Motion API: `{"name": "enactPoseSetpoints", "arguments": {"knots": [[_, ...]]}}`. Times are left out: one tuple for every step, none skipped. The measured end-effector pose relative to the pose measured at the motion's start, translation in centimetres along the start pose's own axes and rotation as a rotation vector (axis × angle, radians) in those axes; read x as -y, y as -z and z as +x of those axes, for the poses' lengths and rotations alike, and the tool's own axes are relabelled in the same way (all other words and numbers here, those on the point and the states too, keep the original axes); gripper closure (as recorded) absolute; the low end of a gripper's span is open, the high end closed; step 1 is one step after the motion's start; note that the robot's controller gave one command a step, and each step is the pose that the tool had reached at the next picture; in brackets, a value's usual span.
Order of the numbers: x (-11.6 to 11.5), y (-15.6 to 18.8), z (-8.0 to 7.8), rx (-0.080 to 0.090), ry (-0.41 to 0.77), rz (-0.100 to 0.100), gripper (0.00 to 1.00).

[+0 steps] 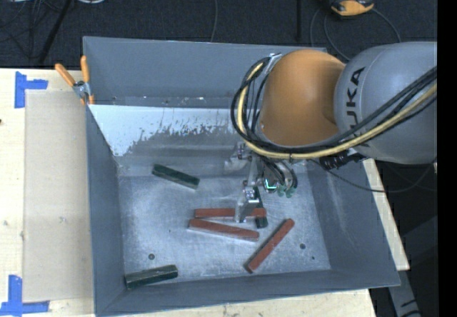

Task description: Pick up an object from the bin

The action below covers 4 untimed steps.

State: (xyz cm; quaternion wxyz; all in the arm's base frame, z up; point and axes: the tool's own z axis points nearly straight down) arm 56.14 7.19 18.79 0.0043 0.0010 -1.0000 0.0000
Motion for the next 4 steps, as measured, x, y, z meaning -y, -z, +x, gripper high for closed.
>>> {"name": "enactPoseSetpoints", "arguments": {"knots": [[0.0,0.4,-0.2,0.008,-0.001,-0.001,0.00],[0.5,-11.1,-1.2,0.030,0.115,-0.001,1.00],[0.6,-11.1,-1.2,0.030,0.114,-0.001,1.00],[0.6,7.4,-0.1,0.015,0.092,0.000,1.00]]}}
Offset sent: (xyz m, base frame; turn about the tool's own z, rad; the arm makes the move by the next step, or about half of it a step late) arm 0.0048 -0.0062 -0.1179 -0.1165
